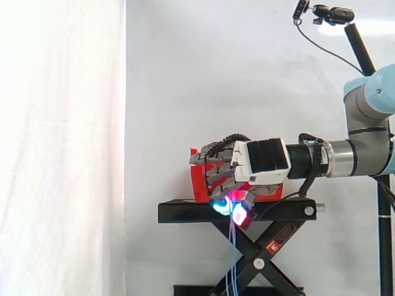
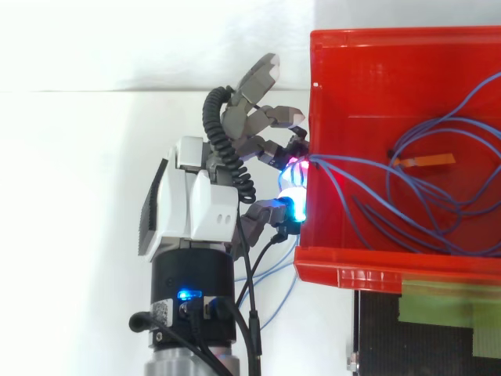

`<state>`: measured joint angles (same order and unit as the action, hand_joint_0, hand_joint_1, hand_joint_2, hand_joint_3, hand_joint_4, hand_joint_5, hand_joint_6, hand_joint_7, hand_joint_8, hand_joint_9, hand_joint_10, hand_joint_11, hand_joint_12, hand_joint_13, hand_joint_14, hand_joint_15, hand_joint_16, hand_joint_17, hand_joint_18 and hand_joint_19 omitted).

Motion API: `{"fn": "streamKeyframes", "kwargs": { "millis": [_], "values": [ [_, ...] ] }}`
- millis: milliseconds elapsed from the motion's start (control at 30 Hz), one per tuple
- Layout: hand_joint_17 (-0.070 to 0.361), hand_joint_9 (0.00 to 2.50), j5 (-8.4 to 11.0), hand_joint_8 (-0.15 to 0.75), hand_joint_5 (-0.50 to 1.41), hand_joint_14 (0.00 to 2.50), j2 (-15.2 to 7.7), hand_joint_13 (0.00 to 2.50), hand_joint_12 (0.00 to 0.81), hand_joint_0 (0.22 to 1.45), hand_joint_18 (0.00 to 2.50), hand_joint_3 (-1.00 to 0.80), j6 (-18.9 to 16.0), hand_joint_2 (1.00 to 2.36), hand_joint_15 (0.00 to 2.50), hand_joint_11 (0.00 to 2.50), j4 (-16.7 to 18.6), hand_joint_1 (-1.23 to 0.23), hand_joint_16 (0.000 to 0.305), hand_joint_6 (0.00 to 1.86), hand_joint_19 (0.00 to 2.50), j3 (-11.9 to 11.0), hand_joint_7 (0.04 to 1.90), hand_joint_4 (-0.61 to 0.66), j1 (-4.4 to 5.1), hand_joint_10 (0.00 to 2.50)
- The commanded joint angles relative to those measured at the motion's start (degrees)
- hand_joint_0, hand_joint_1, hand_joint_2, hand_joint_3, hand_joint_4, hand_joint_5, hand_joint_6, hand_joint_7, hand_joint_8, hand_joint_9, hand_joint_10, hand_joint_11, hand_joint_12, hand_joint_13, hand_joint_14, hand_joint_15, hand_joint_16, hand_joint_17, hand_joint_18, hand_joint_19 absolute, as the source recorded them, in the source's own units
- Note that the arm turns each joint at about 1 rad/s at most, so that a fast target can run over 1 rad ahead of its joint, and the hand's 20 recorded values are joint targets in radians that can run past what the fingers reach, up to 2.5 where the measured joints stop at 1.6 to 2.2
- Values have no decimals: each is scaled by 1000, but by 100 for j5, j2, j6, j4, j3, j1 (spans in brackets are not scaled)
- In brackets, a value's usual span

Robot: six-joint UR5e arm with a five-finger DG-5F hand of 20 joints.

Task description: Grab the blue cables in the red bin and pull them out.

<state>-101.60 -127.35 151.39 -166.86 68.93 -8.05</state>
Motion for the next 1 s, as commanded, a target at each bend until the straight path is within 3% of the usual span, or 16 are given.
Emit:
{"fn": "streamKeyframes", "kwargs": {
  "millis": [0,267,433,633,967],
  "values": [
    [111,821,0,260,974,8,0,387,364,791,310,-1000,0,1000,215,709,5,-1027,49,369,330,-2,813,18,5,20],
    [108,834,0,259,983,8,0,400,360,811,318,-1000,0,1000,213,719,-22,-1017,48,364,330,7,815,17,5,20],
    [109,820,0,257,999,9,0,391,361,801,314,-1000,-9,1000,222,729,-13,-1009,48,3,336,7,879,50,23,23],
    [109,792,0,257,902,9,0,384,363,792,306,-1000,-9,1000,222,700,-13,-1006,49,13,335,7,694,91,14,23],
    [110,779,-44,257,879,9,8,379,363,791,301,-1000,-17,1000,220,683,-30,-1007,49,14,328,-20,646,111,-12,22]
  ]
}}
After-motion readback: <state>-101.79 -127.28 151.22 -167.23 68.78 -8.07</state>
